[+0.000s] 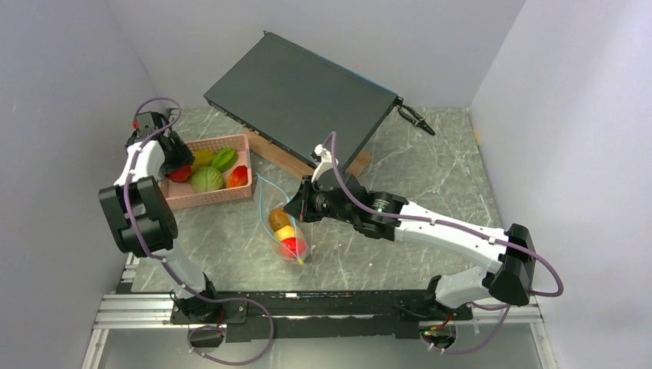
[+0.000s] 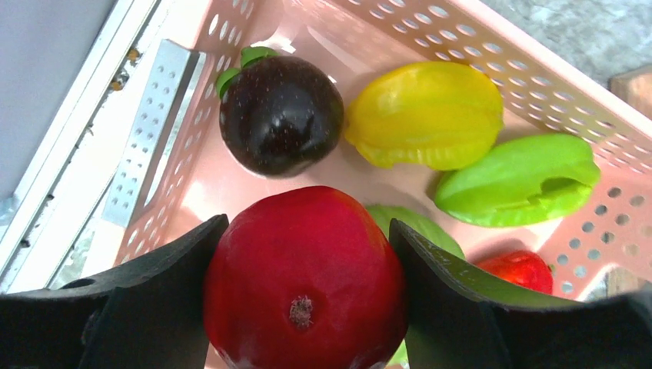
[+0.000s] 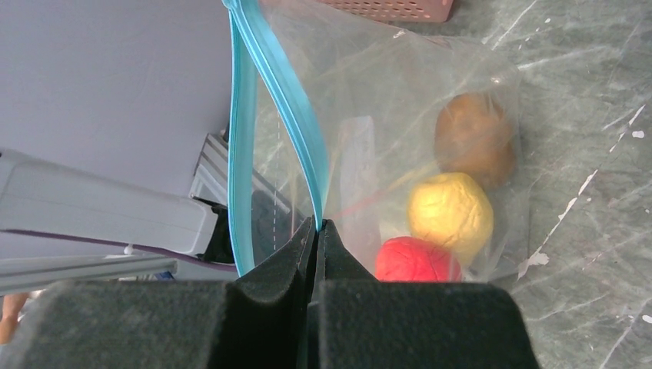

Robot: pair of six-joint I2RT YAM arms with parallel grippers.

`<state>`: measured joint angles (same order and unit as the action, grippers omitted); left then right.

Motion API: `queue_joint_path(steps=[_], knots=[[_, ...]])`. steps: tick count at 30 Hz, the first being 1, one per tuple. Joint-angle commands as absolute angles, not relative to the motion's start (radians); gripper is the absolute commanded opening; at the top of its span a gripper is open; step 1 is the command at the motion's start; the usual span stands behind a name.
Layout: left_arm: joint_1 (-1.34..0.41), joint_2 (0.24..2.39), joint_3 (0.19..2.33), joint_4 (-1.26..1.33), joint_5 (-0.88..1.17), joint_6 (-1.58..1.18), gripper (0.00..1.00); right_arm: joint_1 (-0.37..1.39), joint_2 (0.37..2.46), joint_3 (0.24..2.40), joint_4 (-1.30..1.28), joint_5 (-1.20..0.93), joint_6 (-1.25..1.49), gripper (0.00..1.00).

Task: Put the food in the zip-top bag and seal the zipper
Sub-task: Pick up the fake fruit from the bin, then place the fake fruit in the zipper food storage bag.

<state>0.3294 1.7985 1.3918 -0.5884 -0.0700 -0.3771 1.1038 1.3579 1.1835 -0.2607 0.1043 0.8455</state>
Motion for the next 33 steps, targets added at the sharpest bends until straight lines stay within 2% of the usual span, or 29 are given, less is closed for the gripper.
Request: queue_joint_path(steps=[1, 8, 14, 17, 19, 23, 26, 33], knots=[[0.311, 1.671, 1.368, -0.553, -0.083, -0.348, 0.51, 1.101, 1.359, 1.204, -0.215, 0.111, 0.848, 0.0], [0.242, 1.547, 1.367, -0.602, -0.077, -0.303, 0.31, 1.102, 1.352, 1.21, -0.222, 0.128, 0.841, 0.0], [0.227, 1.316, 1.2, -0.57, 0.294, -0.36, 0.18, 1.1, 1.351, 1.217, -0.226, 0.135, 0.836, 0.0], [0.214, 1.169, 1.101, -0.507, 0.536, -0.398, 0.17, 1.098, 1.356, 1.222, -0.224, 0.127, 0.835, 0.0], [0.186, 1.1, 1.079, -0.511, 0.606, -0.408, 0.17, 1.099, 1.357, 1.221, -0.221, 0.125, 0.836, 0.0], [0.105, 0.965, 1.055, -0.517, 0.673, -0.429, 0.16, 1.097, 1.357, 1.219, -0.213, 0.124, 0.837, 0.0], [0.053, 0.842, 0.972, -0.349, 0.758, -0.55, 0.14, 1.097, 1.359, 1.216, -0.207, 0.124, 0.839, 0.0], [-0.095, 0.644, 0.873, -0.099, 0.772, -0.709, 0.13, 1.096, 1.361, 1.225, -0.21, 0.123, 0.837, 0.0]])
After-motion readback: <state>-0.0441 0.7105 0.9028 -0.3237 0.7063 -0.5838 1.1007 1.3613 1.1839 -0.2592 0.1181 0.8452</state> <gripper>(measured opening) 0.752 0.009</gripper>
